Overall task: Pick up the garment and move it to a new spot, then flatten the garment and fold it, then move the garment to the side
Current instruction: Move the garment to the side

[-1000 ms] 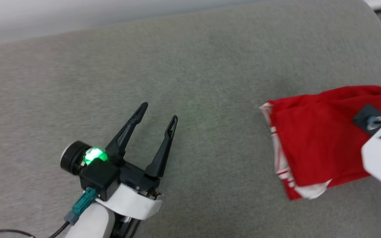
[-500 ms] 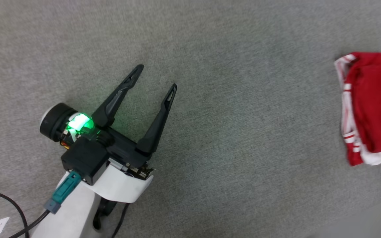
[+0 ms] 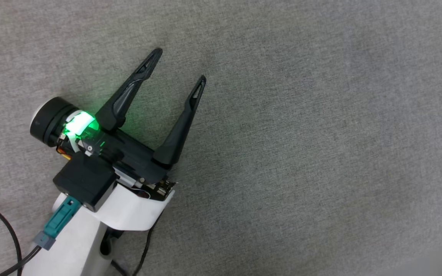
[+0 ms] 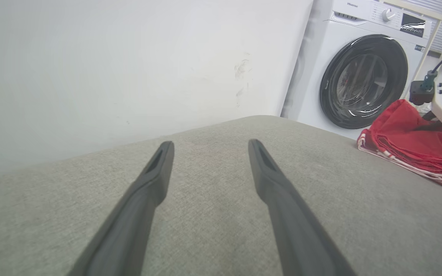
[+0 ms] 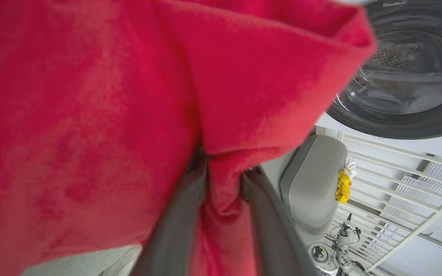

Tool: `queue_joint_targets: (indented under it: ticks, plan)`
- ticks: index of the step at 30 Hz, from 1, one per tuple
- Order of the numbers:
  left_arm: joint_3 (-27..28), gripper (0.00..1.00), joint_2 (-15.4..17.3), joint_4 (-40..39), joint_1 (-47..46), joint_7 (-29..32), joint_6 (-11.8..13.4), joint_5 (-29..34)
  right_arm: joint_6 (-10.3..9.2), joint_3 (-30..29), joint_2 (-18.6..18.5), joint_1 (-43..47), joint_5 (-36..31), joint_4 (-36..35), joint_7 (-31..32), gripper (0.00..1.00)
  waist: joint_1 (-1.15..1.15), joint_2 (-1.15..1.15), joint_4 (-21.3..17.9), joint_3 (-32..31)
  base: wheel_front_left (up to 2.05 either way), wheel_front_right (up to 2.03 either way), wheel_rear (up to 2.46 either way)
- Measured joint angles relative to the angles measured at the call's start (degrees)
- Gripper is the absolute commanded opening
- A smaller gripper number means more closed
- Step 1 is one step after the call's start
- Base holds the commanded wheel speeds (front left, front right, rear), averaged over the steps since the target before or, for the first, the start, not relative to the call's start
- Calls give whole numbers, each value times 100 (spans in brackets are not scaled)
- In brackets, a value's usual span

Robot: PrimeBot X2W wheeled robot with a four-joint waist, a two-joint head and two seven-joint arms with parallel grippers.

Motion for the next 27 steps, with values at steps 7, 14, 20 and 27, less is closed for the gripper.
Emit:
queue_joint_targets:
  ticks: [7,14,20,27]
  plan:
    - [189,100,-166,96,244,0,0,26,0,-322,344,-40,-221,-114,-291,100,0,0,14,-419,0,0,0]
    - [655,100,-514,182,834,0,1,21,-1,-1049,1089,-112,-29,-697,-804,100,-1,0,102,-1211,0,0,0]
    - [1267,100,-810,285,1469,0,1,-209,-2,-1394,2134,101,257,-1512,-1181,100,-1,0,284,-1998,0,0,0]
    - [1604,100,-1076,563,2068,0,9,-67,-2,-1403,3121,925,740,-2603,-1739,100,-2,0,687,-2744,0,0,0]
